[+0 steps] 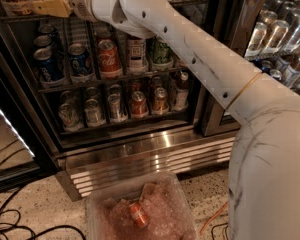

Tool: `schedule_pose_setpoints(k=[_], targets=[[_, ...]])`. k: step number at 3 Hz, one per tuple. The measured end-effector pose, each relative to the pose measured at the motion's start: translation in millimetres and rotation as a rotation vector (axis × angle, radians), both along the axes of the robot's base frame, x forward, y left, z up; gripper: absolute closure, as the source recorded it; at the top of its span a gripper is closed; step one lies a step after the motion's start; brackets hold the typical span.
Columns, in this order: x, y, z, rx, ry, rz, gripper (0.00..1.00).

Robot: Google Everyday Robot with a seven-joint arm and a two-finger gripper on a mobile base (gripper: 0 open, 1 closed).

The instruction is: Pick coke can from top shelf of fridge

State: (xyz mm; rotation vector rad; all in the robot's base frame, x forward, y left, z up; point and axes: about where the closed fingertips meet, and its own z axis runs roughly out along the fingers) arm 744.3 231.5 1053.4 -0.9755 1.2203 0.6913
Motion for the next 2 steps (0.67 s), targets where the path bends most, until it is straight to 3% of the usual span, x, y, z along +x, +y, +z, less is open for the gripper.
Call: schedule_pose_setpoints(k=[2], targets=[[5.5,1.8,3.1,0.02,-0.005,-0.007,0.61]])
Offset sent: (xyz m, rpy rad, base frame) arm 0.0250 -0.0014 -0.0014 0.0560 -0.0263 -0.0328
